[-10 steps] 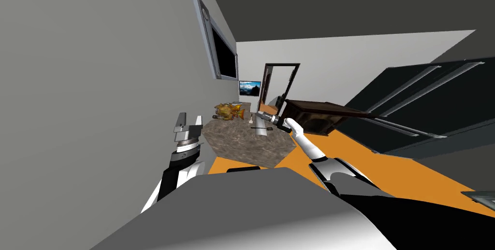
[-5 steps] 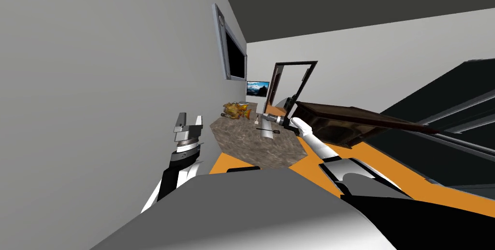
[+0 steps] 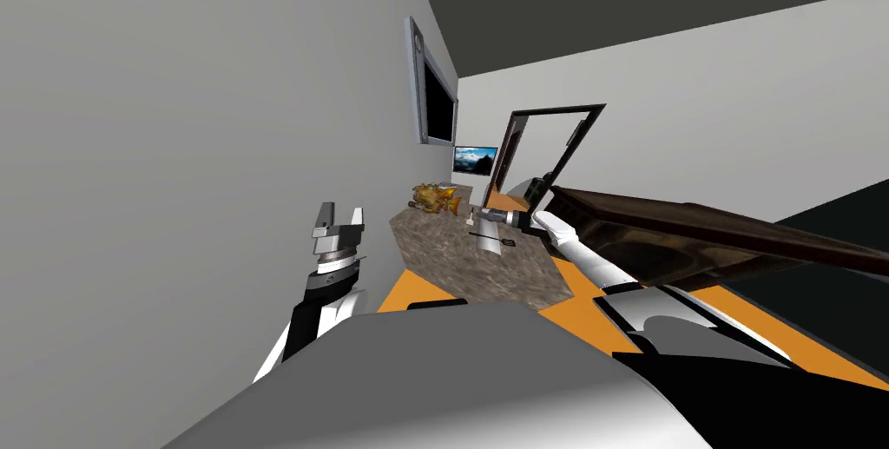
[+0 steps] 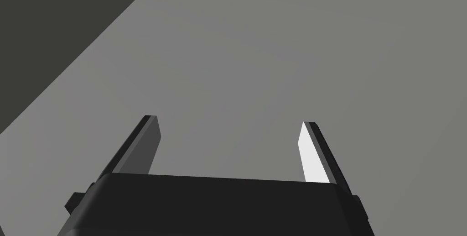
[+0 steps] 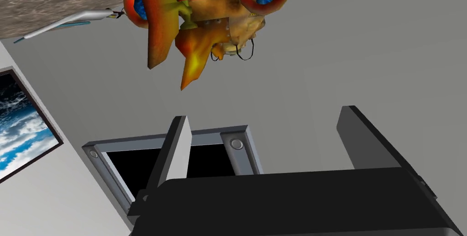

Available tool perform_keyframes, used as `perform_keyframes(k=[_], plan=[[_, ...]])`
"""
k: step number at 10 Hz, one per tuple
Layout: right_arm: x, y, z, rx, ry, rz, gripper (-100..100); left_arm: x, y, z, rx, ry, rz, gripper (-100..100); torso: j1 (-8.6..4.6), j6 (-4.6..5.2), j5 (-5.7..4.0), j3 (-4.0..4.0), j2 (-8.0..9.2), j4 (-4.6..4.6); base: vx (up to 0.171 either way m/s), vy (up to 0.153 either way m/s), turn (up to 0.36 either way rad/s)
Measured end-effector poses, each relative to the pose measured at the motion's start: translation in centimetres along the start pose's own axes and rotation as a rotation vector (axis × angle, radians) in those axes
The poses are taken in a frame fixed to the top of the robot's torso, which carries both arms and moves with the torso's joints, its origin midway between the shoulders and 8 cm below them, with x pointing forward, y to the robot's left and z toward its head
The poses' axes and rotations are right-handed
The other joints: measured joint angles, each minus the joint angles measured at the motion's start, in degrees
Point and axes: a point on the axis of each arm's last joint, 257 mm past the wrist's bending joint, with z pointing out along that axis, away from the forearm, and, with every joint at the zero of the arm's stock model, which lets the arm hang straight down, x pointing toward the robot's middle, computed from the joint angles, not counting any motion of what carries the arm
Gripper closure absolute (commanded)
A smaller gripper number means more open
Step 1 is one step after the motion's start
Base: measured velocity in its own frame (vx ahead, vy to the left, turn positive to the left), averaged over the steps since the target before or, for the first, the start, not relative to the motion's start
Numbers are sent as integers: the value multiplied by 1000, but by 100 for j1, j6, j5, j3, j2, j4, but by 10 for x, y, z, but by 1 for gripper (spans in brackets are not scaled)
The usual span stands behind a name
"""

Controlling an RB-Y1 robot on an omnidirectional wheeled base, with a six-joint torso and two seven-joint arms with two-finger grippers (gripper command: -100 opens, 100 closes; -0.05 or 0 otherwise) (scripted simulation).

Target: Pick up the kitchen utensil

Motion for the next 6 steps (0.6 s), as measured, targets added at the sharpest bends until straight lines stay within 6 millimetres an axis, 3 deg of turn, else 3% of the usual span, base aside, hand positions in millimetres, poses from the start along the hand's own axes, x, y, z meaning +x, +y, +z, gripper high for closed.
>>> perform_keyframes(k=[3,6], plan=[[22,-21,-25,58,91,-6,-100,0,0,0,0,0,0,0,-3,7,0,1,1,1,1,19,230],[57,-46,-59,123,209,-4,-100,0,0,0,0,0,0,0,3,2,1,1,1,0,2,22,212]])
